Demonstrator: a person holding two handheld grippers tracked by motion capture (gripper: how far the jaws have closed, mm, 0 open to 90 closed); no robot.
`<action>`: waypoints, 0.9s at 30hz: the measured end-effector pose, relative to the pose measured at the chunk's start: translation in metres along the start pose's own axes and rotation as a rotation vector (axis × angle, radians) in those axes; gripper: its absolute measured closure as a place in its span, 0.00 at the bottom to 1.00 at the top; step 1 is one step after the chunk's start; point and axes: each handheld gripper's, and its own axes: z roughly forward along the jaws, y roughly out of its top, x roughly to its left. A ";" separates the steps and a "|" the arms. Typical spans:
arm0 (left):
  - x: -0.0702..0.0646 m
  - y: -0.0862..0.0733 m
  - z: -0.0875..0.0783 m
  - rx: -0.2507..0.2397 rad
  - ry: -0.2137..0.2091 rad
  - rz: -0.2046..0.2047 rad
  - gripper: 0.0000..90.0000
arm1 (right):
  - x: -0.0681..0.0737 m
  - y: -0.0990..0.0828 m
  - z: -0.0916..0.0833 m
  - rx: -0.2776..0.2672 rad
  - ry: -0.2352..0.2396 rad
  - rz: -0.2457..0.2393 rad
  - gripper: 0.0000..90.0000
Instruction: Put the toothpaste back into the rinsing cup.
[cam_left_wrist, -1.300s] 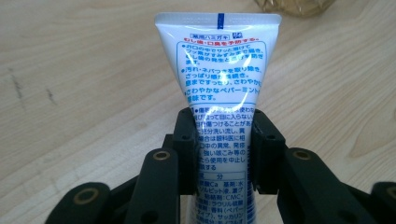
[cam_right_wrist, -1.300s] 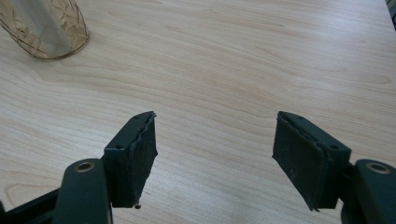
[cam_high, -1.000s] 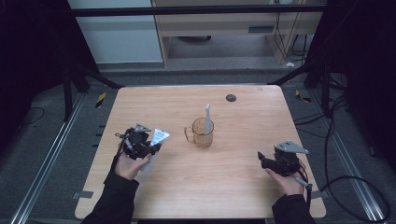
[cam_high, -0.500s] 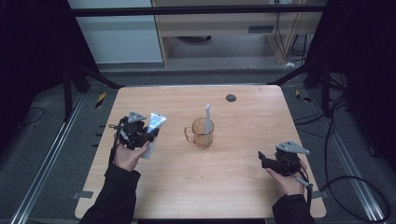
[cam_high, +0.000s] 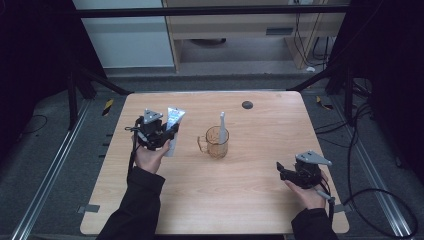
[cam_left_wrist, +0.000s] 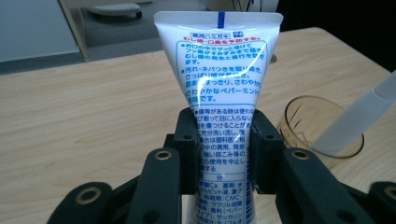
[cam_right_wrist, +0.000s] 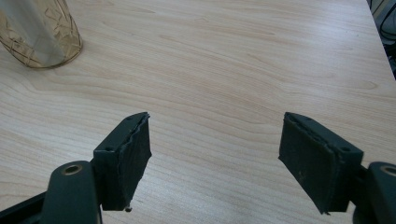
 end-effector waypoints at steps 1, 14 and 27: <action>-0.001 0.001 0.002 -0.019 0.010 0.007 0.76 | 0.000 0.000 0.000 0.000 -0.002 -0.005 0.27; -0.018 0.010 0.010 -0.145 0.034 -0.005 0.76 | -0.001 -0.001 0.000 -0.006 -0.006 0.002 0.27; -0.037 0.017 0.024 -0.220 -0.009 -0.019 0.76 | -0.001 -0.002 0.002 0.001 -0.004 0.005 0.26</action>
